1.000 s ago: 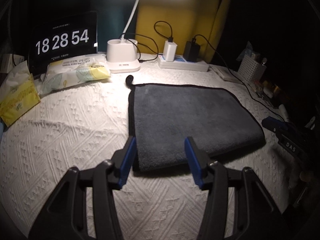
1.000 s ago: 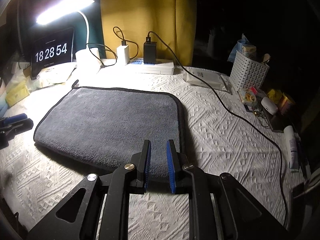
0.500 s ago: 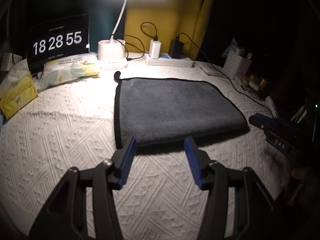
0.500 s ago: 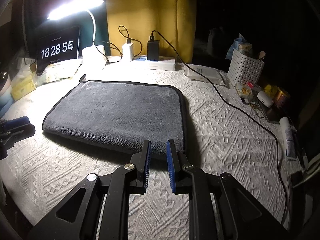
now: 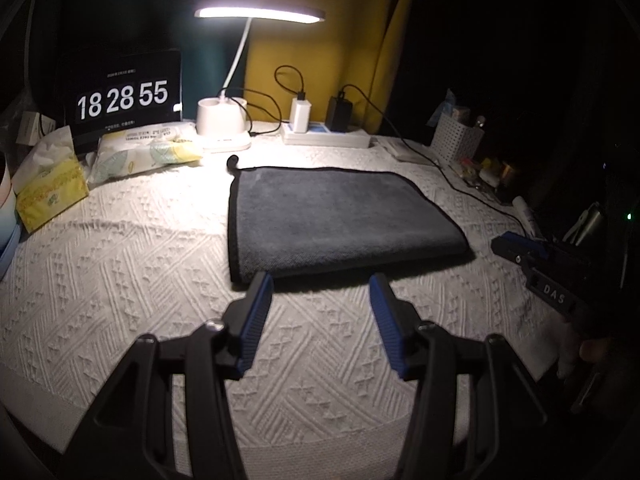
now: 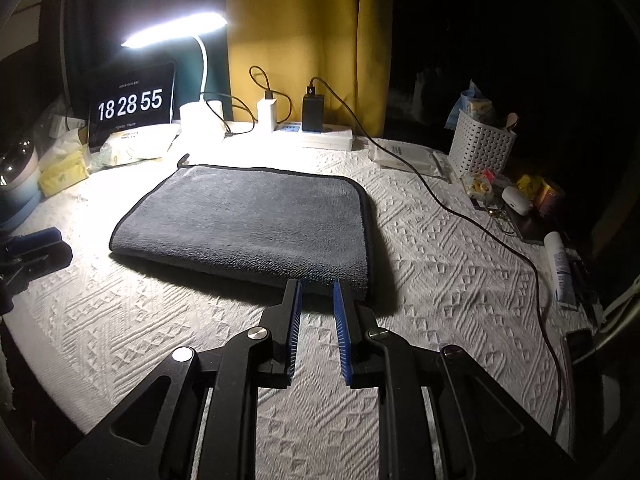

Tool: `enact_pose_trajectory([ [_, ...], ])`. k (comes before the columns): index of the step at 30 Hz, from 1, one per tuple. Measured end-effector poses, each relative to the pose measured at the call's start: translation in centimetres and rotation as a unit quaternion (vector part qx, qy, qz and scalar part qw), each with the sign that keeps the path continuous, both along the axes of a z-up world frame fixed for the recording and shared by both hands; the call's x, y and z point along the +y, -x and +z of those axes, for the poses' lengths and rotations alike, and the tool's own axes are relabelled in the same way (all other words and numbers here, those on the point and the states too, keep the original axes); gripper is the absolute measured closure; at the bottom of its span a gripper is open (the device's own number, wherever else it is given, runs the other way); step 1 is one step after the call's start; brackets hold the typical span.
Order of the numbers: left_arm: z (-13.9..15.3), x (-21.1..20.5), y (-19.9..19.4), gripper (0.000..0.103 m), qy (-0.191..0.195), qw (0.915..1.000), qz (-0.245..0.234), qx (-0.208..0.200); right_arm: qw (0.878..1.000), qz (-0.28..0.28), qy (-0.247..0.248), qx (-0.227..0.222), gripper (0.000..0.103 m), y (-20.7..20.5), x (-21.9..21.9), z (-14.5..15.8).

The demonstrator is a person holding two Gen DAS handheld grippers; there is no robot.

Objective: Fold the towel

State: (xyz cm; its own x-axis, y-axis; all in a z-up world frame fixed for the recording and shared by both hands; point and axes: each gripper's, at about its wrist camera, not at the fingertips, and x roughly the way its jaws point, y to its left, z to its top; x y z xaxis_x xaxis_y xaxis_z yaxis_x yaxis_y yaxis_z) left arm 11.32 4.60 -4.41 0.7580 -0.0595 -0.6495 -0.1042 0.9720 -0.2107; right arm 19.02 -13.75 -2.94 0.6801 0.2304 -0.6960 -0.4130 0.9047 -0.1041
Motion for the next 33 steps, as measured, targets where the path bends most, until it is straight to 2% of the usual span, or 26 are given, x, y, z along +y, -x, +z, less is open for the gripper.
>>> enact_pose_trajectory([
  [2, 0.2, -0.2, 0.5, 0.051, 0.001, 1.0000, -0.002, -0.004, 1.000, 0.001, -0.002, -0.005, 0.081, 0.6, -0.2, 0.5],
  [4, 0.4, -0.4, 1.0, 0.051, 0.002, 1.0000, -0.003, -0.008, 1.000, 0.002, -0.007, -0.010, 0.073, 1.2, -0.3, 0.9],
  [8, 1.0, -0.7, 2.0, 0.049, -0.007, 0.9996, -0.003, -0.028, 1.000, 0.004, -0.011, -0.024, 0.072, 2.4, -0.6, 2.1],
  [9, 1.2, -0.7, 2.2, 0.045, -0.008, 0.9995, -0.003, -0.031, 1.000, 0.004, -0.011, -0.028, 0.072, 2.7, -0.6, 2.4],
  [11, 1.6, -0.7, 2.7, 0.027, -0.008, 0.9991, -0.004, -0.041, 0.999, 0.005, -0.014, -0.037, 0.072, 3.4, -0.7, 3.2],
  [13, 2.2, -0.8, 3.2, 0.024, -0.009, 0.9986, -0.007, -0.052, 0.999, 0.005, -0.017, -0.045, 0.072, 4.0, -0.9, 3.9],
  [23, 5.0, -0.9, 6.2, 0.023, 0.001, 0.9953, 0.004, -0.097, 0.995, 0.014, -0.034, -0.087, 0.071, 7.6, -1.2, 7.6],
  [33, 7.1, -0.9, 9.1, 0.023, 0.002, 0.9897, 0.007, -0.143, 0.993, 0.024, -0.042, -0.107, 0.071, 10.2, -1.3, 9.5],
])
